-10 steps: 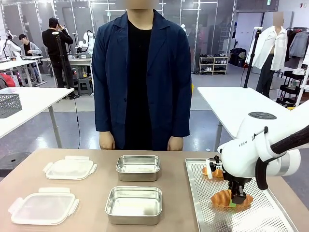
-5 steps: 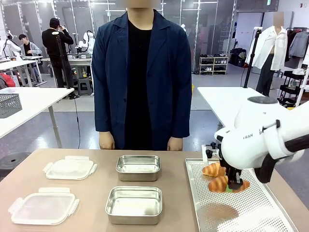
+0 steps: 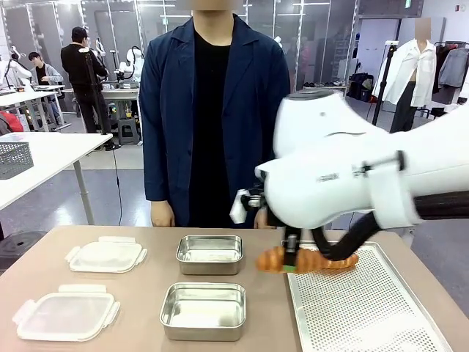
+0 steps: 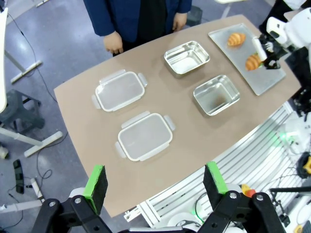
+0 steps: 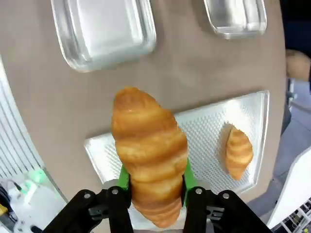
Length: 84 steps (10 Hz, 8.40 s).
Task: Place the bread into the airtight container.
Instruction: Pick up a Butter Roll and place it into an empty Airtight Container.
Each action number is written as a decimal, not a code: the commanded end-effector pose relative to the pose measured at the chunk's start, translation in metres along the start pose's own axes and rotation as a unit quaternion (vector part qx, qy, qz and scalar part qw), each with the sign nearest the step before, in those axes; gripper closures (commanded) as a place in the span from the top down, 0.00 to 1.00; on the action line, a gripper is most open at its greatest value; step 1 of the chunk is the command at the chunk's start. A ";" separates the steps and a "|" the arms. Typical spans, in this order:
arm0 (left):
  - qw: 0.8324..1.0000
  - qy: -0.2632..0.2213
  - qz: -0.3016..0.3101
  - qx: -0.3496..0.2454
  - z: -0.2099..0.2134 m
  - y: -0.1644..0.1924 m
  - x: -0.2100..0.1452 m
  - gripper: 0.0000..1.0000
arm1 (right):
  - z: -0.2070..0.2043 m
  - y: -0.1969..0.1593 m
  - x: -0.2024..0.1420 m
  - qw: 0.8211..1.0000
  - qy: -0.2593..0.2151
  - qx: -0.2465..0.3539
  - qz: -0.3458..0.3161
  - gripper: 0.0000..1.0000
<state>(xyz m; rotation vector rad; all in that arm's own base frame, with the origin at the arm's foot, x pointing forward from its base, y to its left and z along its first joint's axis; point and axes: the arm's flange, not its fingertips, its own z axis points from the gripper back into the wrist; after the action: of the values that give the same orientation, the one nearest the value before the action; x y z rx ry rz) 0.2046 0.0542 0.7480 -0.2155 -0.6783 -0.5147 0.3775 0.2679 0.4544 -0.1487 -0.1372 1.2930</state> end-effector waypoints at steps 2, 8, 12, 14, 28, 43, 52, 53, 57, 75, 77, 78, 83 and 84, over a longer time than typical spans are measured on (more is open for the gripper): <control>1.000 0.002 -0.006 -0.002 0.002 -0.001 0.000 1.00 | -0.022 0.011 0.077 1.000 0.003 0.005 -0.021 0.47; 1.000 0.002 -0.006 -0.002 0.002 -0.001 0.000 1.00 | -0.065 0.039 0.147 1.000 -0.015 0.012 -0.006 0.47; 1.000 0.002 -0.006 -0.002 0.002 -0.001 0.000 1.00 | -0.094 0.047 0.163 1.000 -0.001 0.024 -0.017 0.47; 1.000 0.002 -0.006 -0.002 0.002 -0.001 0.000 1.00 | -0.096 0.051 0.163 0.999 -0.007 0.030 -0.012 0.69; 1.000 0.002 -0.006 -0.002 0.002 -0.001 0.000 1.00 | -0.093 0.046 0.159 0.999 -0.011 0.040 -0.003 1.00; 1.000 0.002 -0.006 -0.002 0.002 -0.001 0.000 1.00 | 0.014 -0.098 -0.076 0.996 -0.028 -0.050 -0.073 1.00; 1.000 0.002 -0.006 -0.002 0.002 -0.001 0.000 1.00 | -0.009 -0.142 -0.122 0.998 -0.059 -0.001 -0.010 1.00; 1.000 0.002 -0.006 -0.002 0.002 -0.001 0.000 1.00 | -0.021 -0.161 -0.131 0.994 -0.097 0.010 0.040 1.00; 1.000 0.002 -0.006 -0.002 0.002 -0.001 0.000 1.00 | -0.079 -0.205 -0.177 0.960 -0.255 0.050 0.103 1.00; 1.000 0.002 -0.006 -0.002 0.002 -0.001 0.000 1.00 | -0.070 -0.076 -0.478 0.895 -0.335 -0.097 -0.278 1.00; 1.000 0.002 -0.006 -0.002 0.002 -0.001 0.000 1.00 | -0.070 -0.076 -0.478 0.895 -0.335 -0.097 -0.278 1.00; 1.000 0.002 -0.006 -0.002 0.002 -0.001 0.000 1.00 | -0.070 -0.076 -0.478 0.895 -0.335 -0.097 -0.278 1.00; 1.000 0.002 -0.006 -0.002 0.002 -0.001 0.000 1.00 | -0.070 -0.076 -0.478 0.895 -0.335 -0.097 -0.278 1.00; 1.000 0.002 -0.006 -0.002 0.002 -0.001 0.000 1.00 | -0.072 -0.076 -0.478 0.895 -0.334 -0.096 -0.280 1.00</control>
<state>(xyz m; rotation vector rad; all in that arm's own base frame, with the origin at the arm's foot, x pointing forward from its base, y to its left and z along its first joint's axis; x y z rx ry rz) 0.2042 0.0545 0.7485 -0.2143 -0.6790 -0.5133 0.3344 -0.2151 0.3897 0.1707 -0.8412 0.7002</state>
